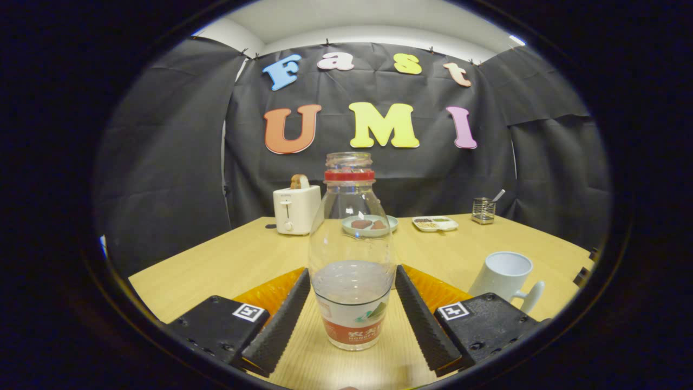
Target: Take the bottle from table, then pour the juice into the cup, finally place the bottle on the coaster
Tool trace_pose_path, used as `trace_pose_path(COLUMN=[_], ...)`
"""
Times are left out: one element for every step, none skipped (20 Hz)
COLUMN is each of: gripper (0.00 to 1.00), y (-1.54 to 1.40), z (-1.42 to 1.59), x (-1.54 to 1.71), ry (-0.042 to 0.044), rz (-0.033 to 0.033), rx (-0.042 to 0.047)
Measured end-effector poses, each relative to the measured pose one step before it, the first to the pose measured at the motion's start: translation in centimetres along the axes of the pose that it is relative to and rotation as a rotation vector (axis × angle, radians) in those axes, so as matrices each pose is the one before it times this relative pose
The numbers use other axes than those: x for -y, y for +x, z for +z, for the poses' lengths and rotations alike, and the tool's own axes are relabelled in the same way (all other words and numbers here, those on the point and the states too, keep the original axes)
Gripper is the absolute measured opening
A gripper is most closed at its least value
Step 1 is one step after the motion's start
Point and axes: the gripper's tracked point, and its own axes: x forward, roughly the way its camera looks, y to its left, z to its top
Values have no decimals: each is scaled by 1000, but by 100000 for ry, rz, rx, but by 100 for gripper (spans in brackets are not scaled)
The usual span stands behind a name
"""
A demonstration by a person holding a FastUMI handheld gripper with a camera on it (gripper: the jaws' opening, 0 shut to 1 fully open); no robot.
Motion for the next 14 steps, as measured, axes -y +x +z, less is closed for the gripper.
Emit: trace_pose_path(gripper=[87, 80, 80, 80, 80, 80, 80, 80, 80, 80, 80, 79, 79, 79], y=[-25, 255, -233, -156, -199, -359, -395, -513, -308, -276, -192, -106, -187, -247], z=[187, -210, 138, -52, -72, 325, 451, 551, 640, 523, 466, 213, 489, 606], x=[66, 329, -64, -181, 121, 112, 61, -87, -524, -856, -585, -2, 62, -194], ry=[-199, -1271, -126, -424, 31, 635, 1934, 3713, 4301, 3764, 1960, -766, -1292, -391], rz=[-1080, -1194, 132, 566, -477, -301, 43, 624, 2170, 3184, 1710, -287, -1202, 438], rx=[613, -889, -289, -1073, -1300, -425, 228, 676, 1285, 786, 629, -683, 108, 833])
